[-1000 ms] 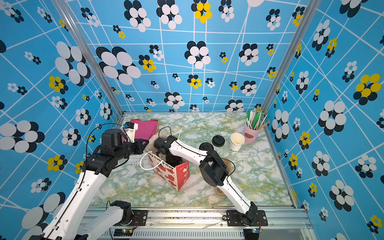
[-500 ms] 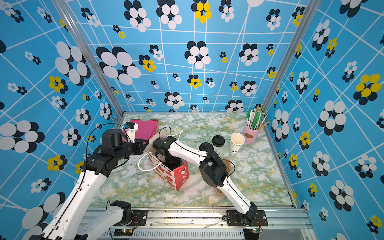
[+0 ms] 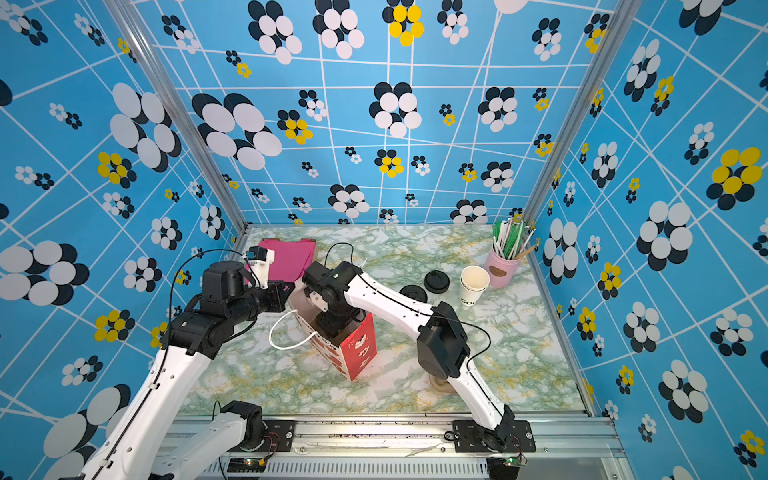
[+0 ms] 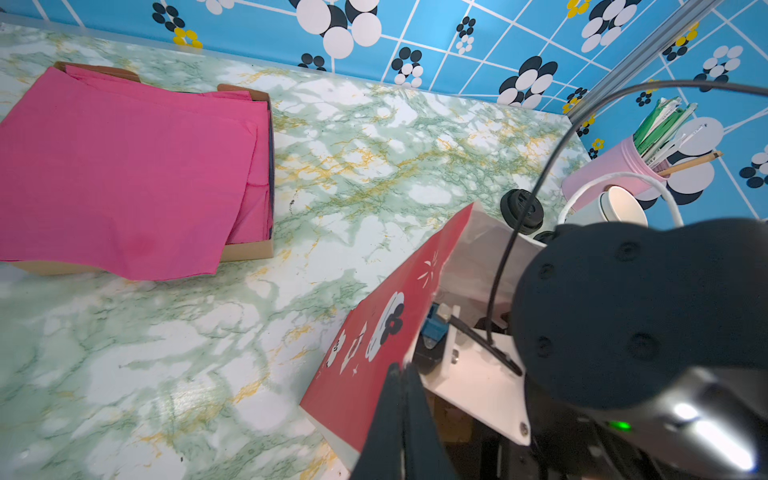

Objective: Pack the takeout coffee
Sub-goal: 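Push the tan carrier down to the bag bottom with the right gripper, then open the right gripper and lift it out of the bag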

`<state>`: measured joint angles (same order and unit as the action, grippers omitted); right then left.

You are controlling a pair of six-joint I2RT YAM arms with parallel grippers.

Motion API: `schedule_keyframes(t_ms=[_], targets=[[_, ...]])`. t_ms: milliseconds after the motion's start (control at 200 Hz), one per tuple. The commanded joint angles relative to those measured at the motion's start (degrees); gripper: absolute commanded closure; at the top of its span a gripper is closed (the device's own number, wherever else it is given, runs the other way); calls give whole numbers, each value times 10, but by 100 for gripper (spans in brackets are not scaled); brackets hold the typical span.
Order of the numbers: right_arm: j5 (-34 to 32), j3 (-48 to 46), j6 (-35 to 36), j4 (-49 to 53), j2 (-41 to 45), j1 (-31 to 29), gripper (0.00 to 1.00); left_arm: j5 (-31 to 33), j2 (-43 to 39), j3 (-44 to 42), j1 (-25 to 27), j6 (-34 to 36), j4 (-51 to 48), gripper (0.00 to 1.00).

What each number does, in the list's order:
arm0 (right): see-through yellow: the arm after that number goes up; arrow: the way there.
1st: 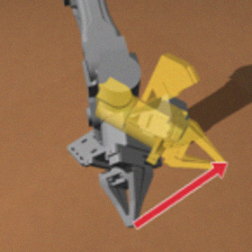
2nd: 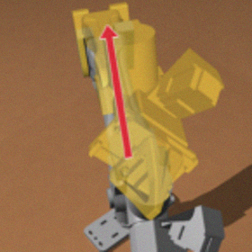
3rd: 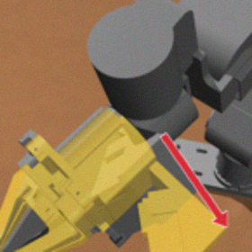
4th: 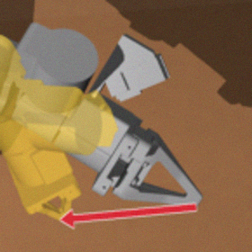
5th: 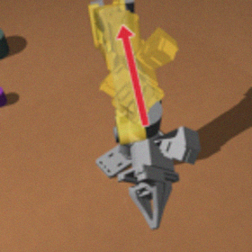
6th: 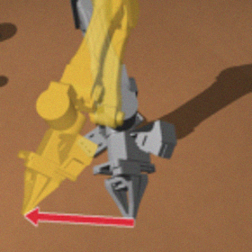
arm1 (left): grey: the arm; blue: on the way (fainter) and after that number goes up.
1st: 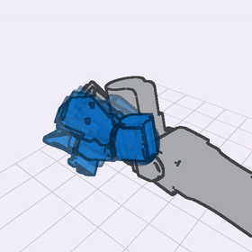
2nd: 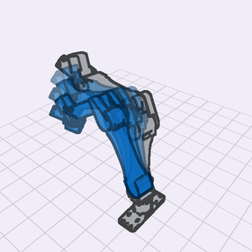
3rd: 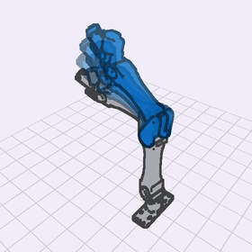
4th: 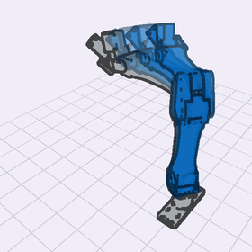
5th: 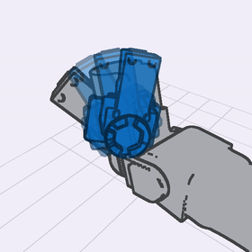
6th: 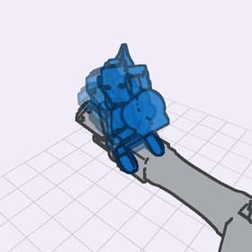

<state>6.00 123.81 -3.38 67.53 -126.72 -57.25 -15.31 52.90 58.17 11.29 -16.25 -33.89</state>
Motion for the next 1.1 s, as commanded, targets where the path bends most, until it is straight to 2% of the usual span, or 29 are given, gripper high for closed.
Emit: schedule_keyframes(t_ms=[0, 530, 725, 900, 970, 1094], targets=[[-19, 16, 0, -24, 46, -2, 37, 6, -7, -10, 6, 10, -28, 100], [-43, 4, -3, -83, 145, -2, 26, 14, -19, -20, 12, 3, -28, 100], [-37, -24, -14, -139, 211, -2, 24, 16, -21, -19, 13, 3, -30, 100], [-27, -124, -28, -267, 330, -2, 19, 17, -21, -21, 14, 2, -29, 100], [-40, -190, -32, -335, 389, -2, 10, 16, -22, -23, 14, 1, -28, 100], [-69, -262, -24, -379, 467, 8, 6, 17, -21, -26, 15, 1, -27, 100]])
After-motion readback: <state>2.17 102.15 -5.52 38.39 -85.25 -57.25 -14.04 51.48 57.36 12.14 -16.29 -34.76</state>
